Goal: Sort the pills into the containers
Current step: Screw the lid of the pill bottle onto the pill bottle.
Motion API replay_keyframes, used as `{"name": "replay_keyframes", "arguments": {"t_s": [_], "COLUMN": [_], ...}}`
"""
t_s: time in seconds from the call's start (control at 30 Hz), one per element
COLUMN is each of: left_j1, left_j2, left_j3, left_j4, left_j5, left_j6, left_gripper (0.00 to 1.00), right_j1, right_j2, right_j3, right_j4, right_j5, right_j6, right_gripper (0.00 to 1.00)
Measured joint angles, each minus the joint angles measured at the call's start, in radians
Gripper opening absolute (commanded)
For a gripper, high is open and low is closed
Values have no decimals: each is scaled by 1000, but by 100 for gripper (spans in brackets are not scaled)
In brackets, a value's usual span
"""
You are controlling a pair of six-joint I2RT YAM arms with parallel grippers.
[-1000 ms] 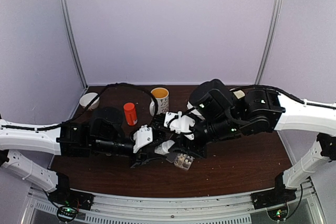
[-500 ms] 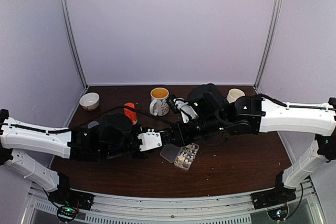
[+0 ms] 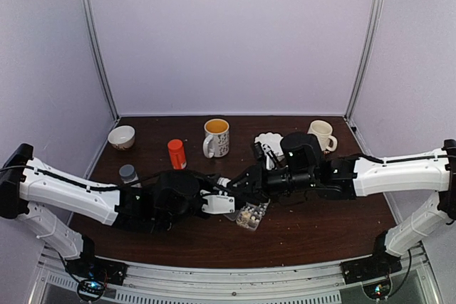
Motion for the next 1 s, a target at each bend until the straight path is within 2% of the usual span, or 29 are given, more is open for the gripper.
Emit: {"name": "replay_keyframes", "arguments": {"t_s": [0.03,0.17,0.33,0.47,0.57,0.73,0.9,1.0], "left_j1": [-2,3,39,89,112,151,259,297], "left_j2": [2,-10,-94,-172,-203,-250,-280,-249], "left_j3": [0,11,22,23,23,23,29,48], "left_j4": [8,23,-3,-52,-96,-169,-179,-172], "left_j5": [-12,-12,100,211,313,532,856,1048], "left_j6": [10,-10,-129,-255,-349,-516,-741,-863], "left_gripper": [5,7,8,8,9,10,11,11], "right_j1": [-4,-22,-48,-94,-122,-97,45,84], "right_j2": [-2,-23,-104,-212,-283,-366,-400,-399], "right_j3": [-8,-10,-14,-23,-23,2,93,139], "right_j4": [21,36,26,-42,-104,-201,-329,-401], "right_j5": [-4,-12,-27,-37,-33,-23,18,21], "right_j6": [23,58,56,10,-54,-351,-848,-1113], "right_gripper": [21,46,62,65,62,63,61,62]}}
